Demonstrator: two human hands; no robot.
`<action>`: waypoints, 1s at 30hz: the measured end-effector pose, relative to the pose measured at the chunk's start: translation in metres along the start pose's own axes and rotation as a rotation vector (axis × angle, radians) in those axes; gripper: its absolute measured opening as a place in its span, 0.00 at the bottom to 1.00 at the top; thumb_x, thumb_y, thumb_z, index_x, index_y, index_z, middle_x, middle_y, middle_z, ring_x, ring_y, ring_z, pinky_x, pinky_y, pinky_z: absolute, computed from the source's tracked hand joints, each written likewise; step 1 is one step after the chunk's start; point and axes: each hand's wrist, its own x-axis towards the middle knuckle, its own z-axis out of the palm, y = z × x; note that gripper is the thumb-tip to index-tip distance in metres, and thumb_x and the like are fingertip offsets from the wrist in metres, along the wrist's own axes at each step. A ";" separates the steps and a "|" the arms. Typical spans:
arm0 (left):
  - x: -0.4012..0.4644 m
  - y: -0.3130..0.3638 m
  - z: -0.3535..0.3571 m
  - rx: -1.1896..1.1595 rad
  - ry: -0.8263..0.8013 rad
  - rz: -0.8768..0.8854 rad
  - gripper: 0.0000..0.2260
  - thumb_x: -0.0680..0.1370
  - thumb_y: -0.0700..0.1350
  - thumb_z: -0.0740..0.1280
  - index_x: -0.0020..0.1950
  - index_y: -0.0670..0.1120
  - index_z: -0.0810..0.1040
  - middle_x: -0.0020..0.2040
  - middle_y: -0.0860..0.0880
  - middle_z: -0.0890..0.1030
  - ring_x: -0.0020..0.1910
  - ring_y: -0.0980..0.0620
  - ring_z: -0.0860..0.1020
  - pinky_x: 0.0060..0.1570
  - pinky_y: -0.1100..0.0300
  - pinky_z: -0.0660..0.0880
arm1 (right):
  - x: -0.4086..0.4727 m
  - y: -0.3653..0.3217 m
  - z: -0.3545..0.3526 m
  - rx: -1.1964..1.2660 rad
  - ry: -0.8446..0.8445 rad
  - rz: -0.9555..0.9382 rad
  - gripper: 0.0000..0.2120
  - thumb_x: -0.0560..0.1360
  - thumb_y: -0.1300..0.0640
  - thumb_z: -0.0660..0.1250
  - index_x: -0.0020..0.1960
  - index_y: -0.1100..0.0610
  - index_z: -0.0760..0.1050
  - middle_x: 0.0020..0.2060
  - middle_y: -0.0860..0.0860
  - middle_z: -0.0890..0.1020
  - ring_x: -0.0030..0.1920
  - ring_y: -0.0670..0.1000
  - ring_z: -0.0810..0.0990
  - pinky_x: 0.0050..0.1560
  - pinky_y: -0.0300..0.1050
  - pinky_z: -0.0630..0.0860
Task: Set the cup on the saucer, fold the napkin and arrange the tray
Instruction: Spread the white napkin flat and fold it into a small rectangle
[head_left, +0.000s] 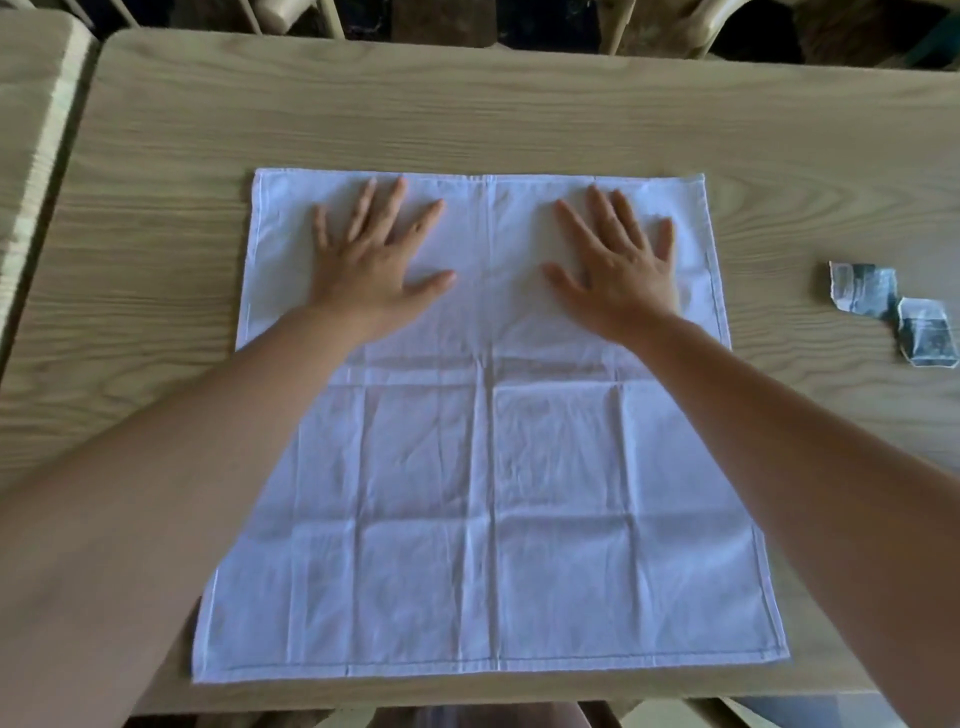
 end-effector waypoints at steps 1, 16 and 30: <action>0.001 -0.007 -0.002 0.002 0.003 -0.007 0.33 0.71 0.69 0.51 0.74 0.61 0.51 0.78 0.51 0.49 0.76 0.46 0.47 0.67 0.32 0.45 | 0.002 0.008 -0.002 -0.003 0.001 0.015 0.31 0.73 0.34 0.49 0.73 0.40 0.49 0.77 0.48 0.50 0.76 0.50 0.46 0.71 0.64 0.43; -0.028 -0.046 -0.022 0.015 0.000 -0.055 0.31 0.73 0.67 0.45 0.75 0.57 0.50 0.78 0.49 0.48 0.76 0.50 0.47 0.68 0.34 0.42 | -0.020 0.046 -0.017 0.094 -0.051 -0.041 0.34 0.74 0.35 0.48 0.75 0.45 0.41 0.77 0.48 0.45 0.75 0.48 0.43 0.71 0.64 0.40; -0.302 0.023 -0.023 -0.025 -0.304 0.322 0.35 0.75 0.65 0.51 0.75 0.44 0.57 0.76 0.45 0.58 0.74 0.49 0.56 0.68 0.39 0.57 | -0.288 0.026 -0.023 0.009 -0.234 -0.479 0.34 0.73 0.37 0.58 0.74 0.52 0.57 0.73 0.56 0.61 0.74 0.54 0.57 0.70 0.63 0.56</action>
